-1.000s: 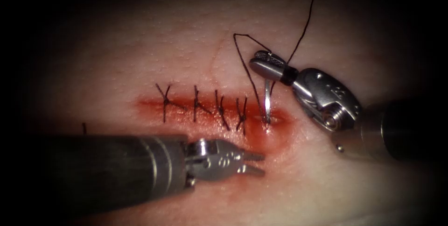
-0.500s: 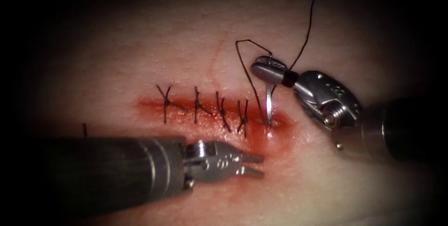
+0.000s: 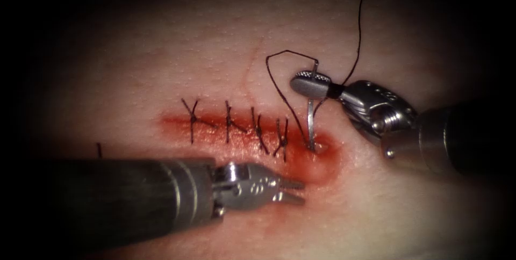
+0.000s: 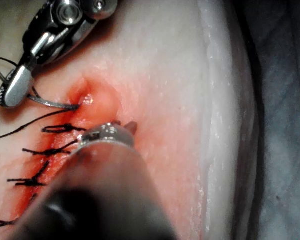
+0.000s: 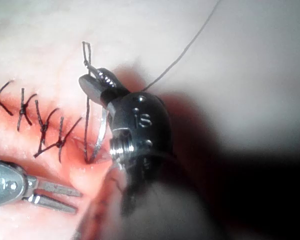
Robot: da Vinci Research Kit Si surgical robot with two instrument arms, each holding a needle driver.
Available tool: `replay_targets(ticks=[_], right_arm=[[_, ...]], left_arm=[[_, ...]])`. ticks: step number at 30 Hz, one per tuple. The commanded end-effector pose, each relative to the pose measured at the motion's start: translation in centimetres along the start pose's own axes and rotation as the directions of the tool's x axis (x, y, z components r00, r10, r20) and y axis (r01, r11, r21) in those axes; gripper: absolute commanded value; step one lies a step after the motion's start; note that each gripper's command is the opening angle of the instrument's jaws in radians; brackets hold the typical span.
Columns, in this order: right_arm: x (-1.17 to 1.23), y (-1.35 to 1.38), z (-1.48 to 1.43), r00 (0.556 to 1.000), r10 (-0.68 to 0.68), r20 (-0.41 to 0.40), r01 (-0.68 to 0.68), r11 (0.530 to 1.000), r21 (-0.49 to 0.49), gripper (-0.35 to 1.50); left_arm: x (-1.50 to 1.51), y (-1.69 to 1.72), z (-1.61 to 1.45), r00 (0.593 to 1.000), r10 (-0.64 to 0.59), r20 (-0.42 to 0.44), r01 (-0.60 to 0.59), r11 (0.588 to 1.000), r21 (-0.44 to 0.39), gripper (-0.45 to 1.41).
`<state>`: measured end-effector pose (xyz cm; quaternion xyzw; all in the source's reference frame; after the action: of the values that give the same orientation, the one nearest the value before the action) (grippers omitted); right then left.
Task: Wound Closure
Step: With the right hand, throw the needle through the skin below the incision.
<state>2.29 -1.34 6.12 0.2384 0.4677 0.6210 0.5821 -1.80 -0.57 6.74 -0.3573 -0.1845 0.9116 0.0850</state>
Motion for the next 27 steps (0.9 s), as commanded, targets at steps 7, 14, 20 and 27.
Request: replay_targets(ticks=[7,14,20,27], right_arm=[[-0.15,-0.07,-0.03,1.0,-0.007,0.019,0.009,0.998,-0.07,-0.35],[-0.26,-0.22,0.06,0.998,-0.003,0.061,0.003,1.0,-0.002,-0.35],[-0.35,-0.29,0.07,0.993,0.012,0.115,-0.019,0.998,0.06,-0.35],[-0.46,-0.43,0.01,0.988,0.06,0.141,-0.072,0.994,0.081,-0.35]], left_arm=[[0.01,-0.02,0.06,1.0,0.0,-0.002,0.0,1.0,-0.001,-0.03],[-0.01,-0.04,0.01,1.0,0.002,0.0,-0.002,1.0,0.0,-0.05],[-0.03,-0.06,-0.01,1.0,0.004,0.0,-0.004,1.0,-0.002,-0.05],[-0.04,-0.07,-0.02,1.0,0.006,0.001,-0.006,1.0,0.0,-0.05]])
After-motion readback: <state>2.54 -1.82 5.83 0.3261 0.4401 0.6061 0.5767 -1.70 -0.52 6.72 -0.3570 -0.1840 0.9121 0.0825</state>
